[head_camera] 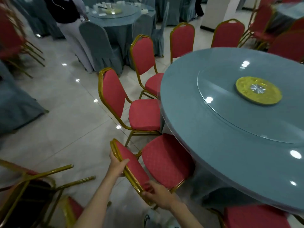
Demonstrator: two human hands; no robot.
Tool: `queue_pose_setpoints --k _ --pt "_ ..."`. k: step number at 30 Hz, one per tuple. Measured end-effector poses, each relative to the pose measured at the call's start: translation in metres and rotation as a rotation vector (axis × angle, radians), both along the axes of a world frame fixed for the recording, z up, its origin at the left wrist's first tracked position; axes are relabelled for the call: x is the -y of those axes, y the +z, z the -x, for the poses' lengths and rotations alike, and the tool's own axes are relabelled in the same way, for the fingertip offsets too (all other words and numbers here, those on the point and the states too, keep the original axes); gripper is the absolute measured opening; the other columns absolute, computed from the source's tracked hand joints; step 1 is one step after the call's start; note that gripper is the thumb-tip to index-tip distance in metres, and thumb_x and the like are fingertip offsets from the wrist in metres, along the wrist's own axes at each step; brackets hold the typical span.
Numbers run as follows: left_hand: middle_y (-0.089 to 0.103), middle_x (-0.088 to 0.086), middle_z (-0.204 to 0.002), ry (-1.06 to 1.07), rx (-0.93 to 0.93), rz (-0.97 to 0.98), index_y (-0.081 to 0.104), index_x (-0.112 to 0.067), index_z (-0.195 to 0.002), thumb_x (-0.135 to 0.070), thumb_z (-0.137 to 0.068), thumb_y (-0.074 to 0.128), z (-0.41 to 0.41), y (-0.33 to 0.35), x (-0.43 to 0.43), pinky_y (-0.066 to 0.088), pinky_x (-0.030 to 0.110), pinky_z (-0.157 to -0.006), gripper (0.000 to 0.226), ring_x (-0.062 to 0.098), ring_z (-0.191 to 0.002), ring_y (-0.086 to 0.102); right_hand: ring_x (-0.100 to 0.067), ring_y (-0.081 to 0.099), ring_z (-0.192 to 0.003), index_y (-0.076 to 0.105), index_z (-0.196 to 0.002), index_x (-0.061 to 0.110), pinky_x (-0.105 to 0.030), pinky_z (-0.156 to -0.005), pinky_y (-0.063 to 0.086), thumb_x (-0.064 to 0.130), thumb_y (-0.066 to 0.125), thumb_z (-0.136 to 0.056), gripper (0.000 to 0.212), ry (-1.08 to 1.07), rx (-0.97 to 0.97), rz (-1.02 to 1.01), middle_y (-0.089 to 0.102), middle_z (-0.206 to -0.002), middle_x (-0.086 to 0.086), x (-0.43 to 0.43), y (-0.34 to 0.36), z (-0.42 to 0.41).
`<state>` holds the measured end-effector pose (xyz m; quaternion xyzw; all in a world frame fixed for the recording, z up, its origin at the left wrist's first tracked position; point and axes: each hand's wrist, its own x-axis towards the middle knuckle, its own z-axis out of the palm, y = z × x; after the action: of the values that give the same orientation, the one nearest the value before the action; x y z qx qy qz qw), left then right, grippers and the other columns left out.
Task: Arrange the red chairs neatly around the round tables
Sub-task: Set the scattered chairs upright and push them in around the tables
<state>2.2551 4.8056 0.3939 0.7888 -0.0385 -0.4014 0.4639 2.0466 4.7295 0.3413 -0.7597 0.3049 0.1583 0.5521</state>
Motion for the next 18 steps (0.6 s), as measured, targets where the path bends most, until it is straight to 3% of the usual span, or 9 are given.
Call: queue_pose_setpoints --k 3,10,13,18 --pt "0.052 0.008 -0.128 -0.001 -0.01 0.019 -0.003 -0.05 -0.155 -0.006 -0.094 0.066 0.005 -0.01 -0.003 0.061 0.044 -0.059 0.101 0.028 -0.1 0.064 -0.013 0.062 -0.114 0.045 -0.139 0.037 -0.035 -0.102 0.052 0.064 0.066 -0.085 0.064 -0.012 -0.051 0.033 0.062 -0.129 0.006 -0.02 -0.008 -0.002" --pt "0.049 0.005 -0.13 -0.054 0.081 -0.008 -0.023 -0.07 -0.142 -0.007 -0.091 0.069 0.031 -0.005 -0.014 0.061 0.061 -0.077 0.123 0.033 -0.11 0.061 -0.031 0.062 -0.119 0.023 -0.158 0.029 -0.04 -0.099 0.05 0.036 0.059 -0.098 0.07 0.053 -0.191 0.279 0.061 -0.135 -0.012 -0.045 -0.024 0.011" --pt "0.049 0.011 -0.14 -0.024 0.094 -0.021 -0.025 -0.067 -0.143 -0.009 -0.094 0.068 0.038 -0.004 -0.012 0.061 0.059 -0.079 0.12 0.034 -0.111 0.061 -0.031 0.066 -0.112 0.027 -0.156 0.023 -0.043 -0.096 0.054 0.033 0.052 -0.102 0.061 0.067 -0.186 0.364 0.065 -0.128 -0.012 -0.049 -0.027 0.018" --pt "0.049 0.014 -0.146 0.042 0.132 -0.06 -0.031 -0.059 -0.146 -0.013 -0.1 0.063 0.049 -0.017 -0.008 0.061 0.051 -0.076 0.114 0.021 -0.089 0.062 -0.033 0.068 -0.104 0.036 -0.148 0.022 -0.047 -0.091 0.056 0.037 0.052 -0.102 0.051 0.076 -0.141 0.418 0.069 -0.119 -0.012 -0.051 -0.038 0.026"
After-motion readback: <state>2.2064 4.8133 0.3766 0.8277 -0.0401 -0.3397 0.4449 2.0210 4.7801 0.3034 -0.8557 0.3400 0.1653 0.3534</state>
